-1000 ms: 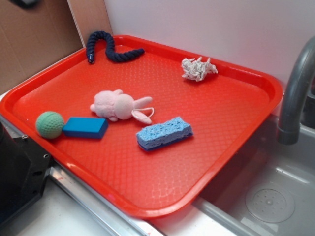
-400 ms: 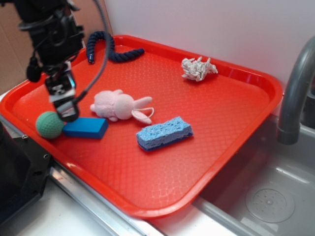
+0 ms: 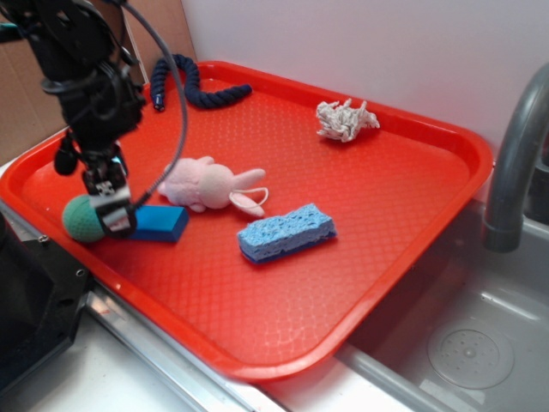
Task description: Grab the blue block.
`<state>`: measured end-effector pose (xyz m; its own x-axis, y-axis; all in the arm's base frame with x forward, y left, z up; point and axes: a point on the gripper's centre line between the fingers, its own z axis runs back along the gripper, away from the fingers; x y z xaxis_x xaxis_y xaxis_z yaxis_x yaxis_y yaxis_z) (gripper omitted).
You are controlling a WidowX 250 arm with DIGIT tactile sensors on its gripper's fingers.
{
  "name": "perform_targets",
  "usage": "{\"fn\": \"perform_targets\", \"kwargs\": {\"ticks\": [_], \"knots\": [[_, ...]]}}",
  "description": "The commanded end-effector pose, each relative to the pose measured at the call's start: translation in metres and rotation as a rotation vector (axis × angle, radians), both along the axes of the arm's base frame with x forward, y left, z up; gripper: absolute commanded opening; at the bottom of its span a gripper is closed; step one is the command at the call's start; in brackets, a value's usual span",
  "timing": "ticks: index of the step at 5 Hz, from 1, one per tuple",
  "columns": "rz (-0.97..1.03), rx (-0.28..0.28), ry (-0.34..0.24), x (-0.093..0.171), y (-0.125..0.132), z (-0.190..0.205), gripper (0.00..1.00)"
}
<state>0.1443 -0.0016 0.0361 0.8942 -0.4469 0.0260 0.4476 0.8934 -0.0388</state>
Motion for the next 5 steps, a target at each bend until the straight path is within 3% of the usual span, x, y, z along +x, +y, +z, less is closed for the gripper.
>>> {"fn": "perform_targets", "kwargs": {"ticks": [1,2,4,5], "knots": [[-0.157,-0.002,0.008,-0.007,-0.032,-0.011,1.00],[-0.109,0.037,0.015,-0.006,-0.030,-0.015,0.00],[-0.015,0.107,0.060,-0.010,-0.026,-0.020,0.00],[0.165,0.128,0.045,0.003,-0.016,0.019,0.00]]}}
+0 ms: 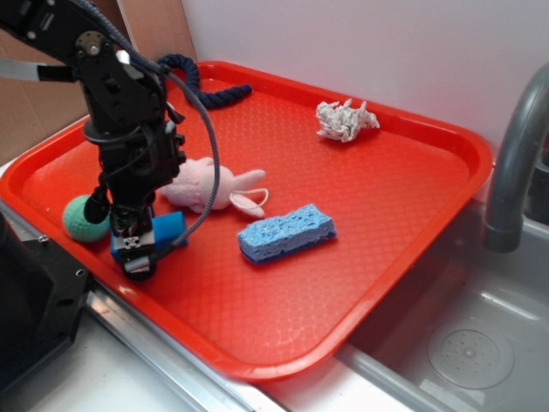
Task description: Grab the blue block.
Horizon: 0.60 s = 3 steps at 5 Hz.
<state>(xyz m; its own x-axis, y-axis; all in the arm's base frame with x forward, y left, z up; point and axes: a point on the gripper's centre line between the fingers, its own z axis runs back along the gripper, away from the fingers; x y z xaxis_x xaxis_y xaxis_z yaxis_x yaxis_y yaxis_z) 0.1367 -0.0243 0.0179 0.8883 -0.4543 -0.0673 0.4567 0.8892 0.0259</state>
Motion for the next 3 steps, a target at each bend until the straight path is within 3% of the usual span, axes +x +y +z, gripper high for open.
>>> {"fn": "perform_targets", "kwargs": {"ticks": [1,2,3], "knots": [[0.426,0.052,-0.161,0.017,0.028,0.089,0.00],[0.680,0.012,-0.182,0.016,0.060,0.138,0.00],[0.930,0.006,-0.244,0.003,0.083,0.188,0.00]]}}
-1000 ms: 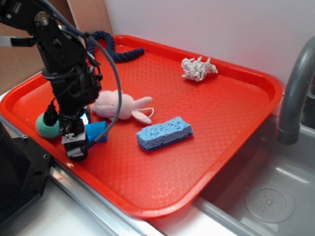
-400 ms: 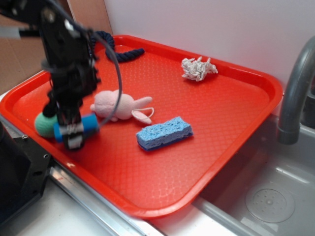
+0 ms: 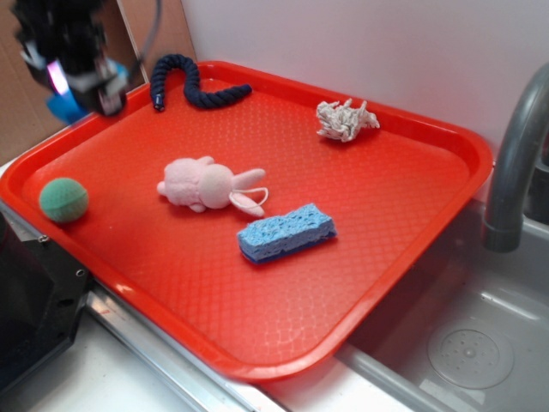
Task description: Grab the blue block.
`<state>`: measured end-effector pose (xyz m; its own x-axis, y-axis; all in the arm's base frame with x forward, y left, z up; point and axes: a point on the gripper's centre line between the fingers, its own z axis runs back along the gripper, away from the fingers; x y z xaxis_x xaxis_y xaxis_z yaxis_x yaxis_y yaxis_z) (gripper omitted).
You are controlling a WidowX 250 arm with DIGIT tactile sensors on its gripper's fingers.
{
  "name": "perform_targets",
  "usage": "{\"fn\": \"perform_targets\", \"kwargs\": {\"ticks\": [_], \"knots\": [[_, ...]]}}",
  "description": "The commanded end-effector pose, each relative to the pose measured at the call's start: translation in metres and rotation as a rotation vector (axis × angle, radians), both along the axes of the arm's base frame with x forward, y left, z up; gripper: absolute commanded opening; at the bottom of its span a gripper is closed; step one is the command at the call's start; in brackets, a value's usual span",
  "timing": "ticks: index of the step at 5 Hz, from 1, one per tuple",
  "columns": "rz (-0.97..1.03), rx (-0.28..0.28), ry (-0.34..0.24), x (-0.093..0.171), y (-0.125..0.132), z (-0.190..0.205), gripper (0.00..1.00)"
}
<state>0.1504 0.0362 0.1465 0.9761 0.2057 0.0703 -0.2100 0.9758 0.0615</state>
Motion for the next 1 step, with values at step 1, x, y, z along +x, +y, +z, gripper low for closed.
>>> {"fn": "perform_targets", "kwargs": {"ticks": [1], "knots": [[0.297,0.017,-0.167,-0.0095,0.0300,0.0866,0.00]]}}
